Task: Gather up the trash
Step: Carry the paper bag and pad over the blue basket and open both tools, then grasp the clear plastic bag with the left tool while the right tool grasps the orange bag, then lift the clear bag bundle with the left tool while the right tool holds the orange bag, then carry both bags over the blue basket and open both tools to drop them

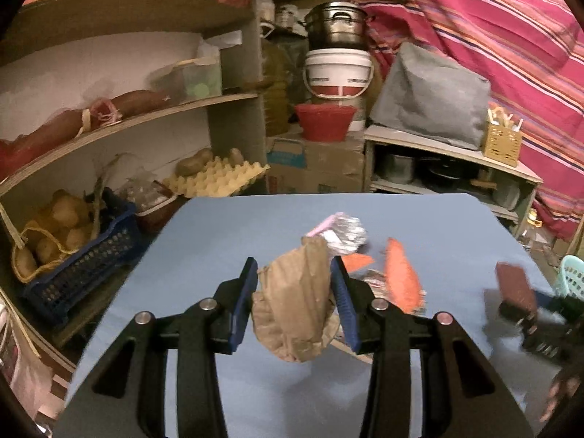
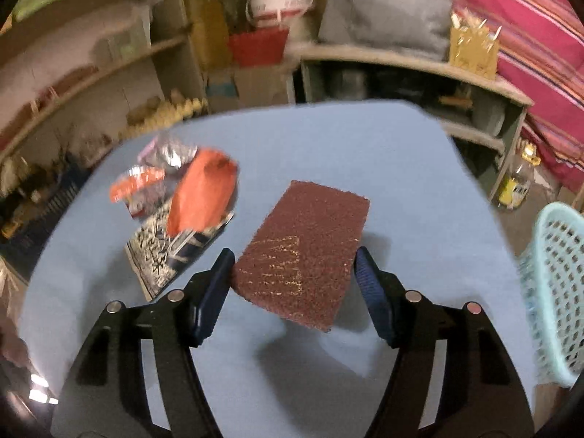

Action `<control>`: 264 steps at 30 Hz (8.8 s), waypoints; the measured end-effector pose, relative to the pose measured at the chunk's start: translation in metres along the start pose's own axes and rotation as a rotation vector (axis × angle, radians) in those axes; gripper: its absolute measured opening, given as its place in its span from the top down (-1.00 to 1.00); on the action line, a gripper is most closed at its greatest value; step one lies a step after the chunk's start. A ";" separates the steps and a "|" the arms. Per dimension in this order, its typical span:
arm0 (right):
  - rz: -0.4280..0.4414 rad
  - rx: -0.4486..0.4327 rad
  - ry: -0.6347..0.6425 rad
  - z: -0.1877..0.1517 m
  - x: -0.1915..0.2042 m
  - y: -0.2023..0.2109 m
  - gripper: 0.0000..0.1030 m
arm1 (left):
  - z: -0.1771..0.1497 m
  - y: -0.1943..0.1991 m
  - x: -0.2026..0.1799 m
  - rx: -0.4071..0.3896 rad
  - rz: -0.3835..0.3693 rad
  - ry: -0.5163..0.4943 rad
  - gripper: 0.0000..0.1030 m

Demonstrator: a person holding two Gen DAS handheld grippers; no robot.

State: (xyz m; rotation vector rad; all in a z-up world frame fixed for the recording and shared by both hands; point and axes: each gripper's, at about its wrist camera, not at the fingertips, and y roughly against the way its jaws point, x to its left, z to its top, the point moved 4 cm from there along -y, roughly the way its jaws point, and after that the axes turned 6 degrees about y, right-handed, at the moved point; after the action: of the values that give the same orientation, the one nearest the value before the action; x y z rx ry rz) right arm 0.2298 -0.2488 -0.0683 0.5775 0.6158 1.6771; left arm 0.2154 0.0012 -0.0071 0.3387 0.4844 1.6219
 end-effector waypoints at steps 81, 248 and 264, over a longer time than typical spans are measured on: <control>-0.457 -0.149 -0.375 -0.101 -0.349 0.173 -0.91 | -0.081 0.003 -0.449 0.152 -0.458 -0.287 -0.52; -0.091 -0.122 -0.036 -0.005 -0.117 0.094 0.51 | 0.014 0.000 -0.130 0.101 -0.227 -0.069 0.20; -0.256 -0.127 -0.180 -0.055 -0.246 0.152 0.51 | -0.025 0.017 -0.286 0.127 -0.370 -0.153 0.20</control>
State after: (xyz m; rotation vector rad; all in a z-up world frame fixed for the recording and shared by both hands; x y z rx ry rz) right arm 0.1271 -0.5202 -0.0175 0.5273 0.4299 1.3957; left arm 0.2195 -0.2862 -0.0018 0.4373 0.5014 1.2006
